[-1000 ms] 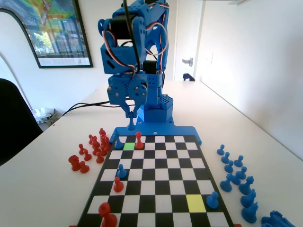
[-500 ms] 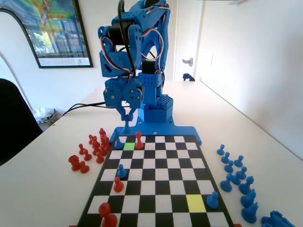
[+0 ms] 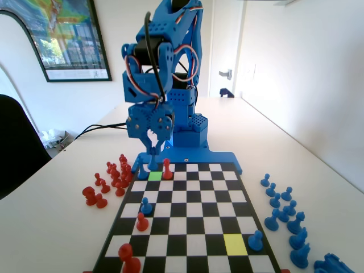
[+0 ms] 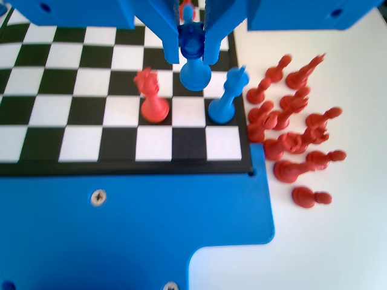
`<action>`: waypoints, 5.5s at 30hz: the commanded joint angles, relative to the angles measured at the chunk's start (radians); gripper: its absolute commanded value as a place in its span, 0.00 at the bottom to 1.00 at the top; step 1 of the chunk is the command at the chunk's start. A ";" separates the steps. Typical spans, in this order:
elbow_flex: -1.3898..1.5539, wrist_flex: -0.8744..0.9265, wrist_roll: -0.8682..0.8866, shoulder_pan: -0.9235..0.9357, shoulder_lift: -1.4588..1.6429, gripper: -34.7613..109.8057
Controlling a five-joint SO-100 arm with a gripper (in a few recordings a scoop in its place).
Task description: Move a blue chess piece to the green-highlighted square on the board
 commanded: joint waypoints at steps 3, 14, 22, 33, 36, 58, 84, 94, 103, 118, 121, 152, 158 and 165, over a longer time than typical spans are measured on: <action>0.021 -0.031 -0.017 0.017 0.006 0.25; 0.086 -0.106 -0.026 0.017 0.005 0.25; 0.094 -0.146 -0.026 0.018 -0.029 0.25; 0.138 -0.204 -0.038 0.018 -0.037 0.25; 0.144 -0.210 -0.046 0.018 -0.037 0.25; 0.092 -0.150 -0.109 0.051 -0.034 0.30; -0.371 0.471 -0.048 -0.002 0.084 0.25; -0.531 0.611 0.152 -0.169 0.288 0.25; -0.680 0.876 0.212 -0.284 0.486 0.25; -0.390 0.811 0.196 -0.388 0.925 0.25; -0.382 0.804 0.201 -0.393 0.946 0.25; -0.376 0.769 0.221 -0.374 1.089 0.25; -0.376 0.769 0.221 -0.374 1.089 0.25; -0.376 0.769 0.219 -0.374 1.089 0.25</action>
